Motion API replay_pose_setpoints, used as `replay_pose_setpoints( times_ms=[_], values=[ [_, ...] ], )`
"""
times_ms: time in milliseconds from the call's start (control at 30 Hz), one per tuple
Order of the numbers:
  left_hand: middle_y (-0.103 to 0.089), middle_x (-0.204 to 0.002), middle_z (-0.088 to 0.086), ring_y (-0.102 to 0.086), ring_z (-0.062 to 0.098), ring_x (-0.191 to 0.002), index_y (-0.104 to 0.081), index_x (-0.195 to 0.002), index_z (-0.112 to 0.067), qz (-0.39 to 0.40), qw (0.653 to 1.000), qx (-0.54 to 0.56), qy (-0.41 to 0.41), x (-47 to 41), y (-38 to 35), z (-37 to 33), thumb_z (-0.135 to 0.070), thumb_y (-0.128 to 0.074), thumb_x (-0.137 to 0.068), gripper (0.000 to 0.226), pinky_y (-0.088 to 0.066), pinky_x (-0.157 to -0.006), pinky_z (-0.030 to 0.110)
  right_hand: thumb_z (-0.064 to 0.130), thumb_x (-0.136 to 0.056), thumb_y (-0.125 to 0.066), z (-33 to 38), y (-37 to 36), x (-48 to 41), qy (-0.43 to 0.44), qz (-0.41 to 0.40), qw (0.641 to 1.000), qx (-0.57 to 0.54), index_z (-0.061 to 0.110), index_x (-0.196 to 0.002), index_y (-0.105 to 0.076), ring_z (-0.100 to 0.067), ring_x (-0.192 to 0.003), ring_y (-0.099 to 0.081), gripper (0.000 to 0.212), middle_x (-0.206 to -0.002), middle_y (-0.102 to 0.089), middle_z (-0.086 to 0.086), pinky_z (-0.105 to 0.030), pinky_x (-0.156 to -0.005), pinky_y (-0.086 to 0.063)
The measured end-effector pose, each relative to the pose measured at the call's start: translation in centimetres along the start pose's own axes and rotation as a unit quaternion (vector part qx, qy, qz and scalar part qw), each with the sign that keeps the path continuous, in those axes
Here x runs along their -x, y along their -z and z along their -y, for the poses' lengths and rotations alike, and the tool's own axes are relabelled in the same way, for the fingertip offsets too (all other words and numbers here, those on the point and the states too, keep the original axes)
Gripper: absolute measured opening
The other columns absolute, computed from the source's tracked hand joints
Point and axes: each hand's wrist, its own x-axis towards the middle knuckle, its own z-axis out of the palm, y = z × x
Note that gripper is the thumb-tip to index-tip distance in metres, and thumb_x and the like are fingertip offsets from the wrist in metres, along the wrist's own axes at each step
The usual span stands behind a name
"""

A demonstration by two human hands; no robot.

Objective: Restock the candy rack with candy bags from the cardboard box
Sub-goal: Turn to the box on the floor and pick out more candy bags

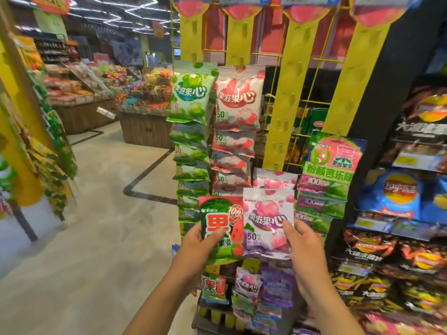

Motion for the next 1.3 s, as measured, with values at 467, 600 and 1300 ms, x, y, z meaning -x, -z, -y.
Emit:
replay_pose_setpoints(
  times_ms=[467, 600, 1300],
  values=[
    [-0.081, -0.108, 0.003, -0.077, 0.024, -0.102, -0.070, -0.118, -0.016, 0.029, 1.000, 0.007, -0.007, -4.1, -1.7, -0.9, -0.022, -0.070, -0.098, 0.021, -0.059, -0.090, 0.044, 0.021, -0.108, -0.050, 11.7, -0.4, -4.7, 0.119, -0.087, 0.988, 0.043, 0.008, -0.128, -0.065, 0.005, -0.083, -0.063, 0.028, -0.091, -0.060, 0.026, -0.015, -0.072, -0.050],
    [-0.080, -0.109, 0.002, -0.076, 0.026, -0.105, -0.070, -0.118, -0.018, 0.035, 0.999, -0.007, -0.002, -4.7, -1.3, -0.8, -0.025, -0.071, -0.097, 0.022, -0.057, -0.096, 0.050, 0.019, -0.107, -0.050, 11.1, -1.4, -5.7, 0.150, -0.135, 0.975, 0.090, 0.017, -0.080, -0.067, -0.026, -0.052, -0.050, 0.033, -0.065, -0.066, -0.007, -0.046, -0.062, -0.045],
    [-0.081, -0.105, 0.000, -0.077, 0.017, -0.094, -0.070, -0.113, -0.017, 0.040, 0.999, -0.021, 0.022, -5.5, 0.4, 0.7, -0.023, -0.071, -0.097, 0.017, -0.055, -0.078, 0.035, 0.032, -0.102, -0.061, 4.0, -2.7, -5.4, 0.073, -0.122, 0.989, 0.036, 0.020, -0.085, -0.071, -0.004, -0.072, -0.068, 0.024, -0.075, -0.074, 0.012, -0.028, -0.070, -0.053]
  ],
)
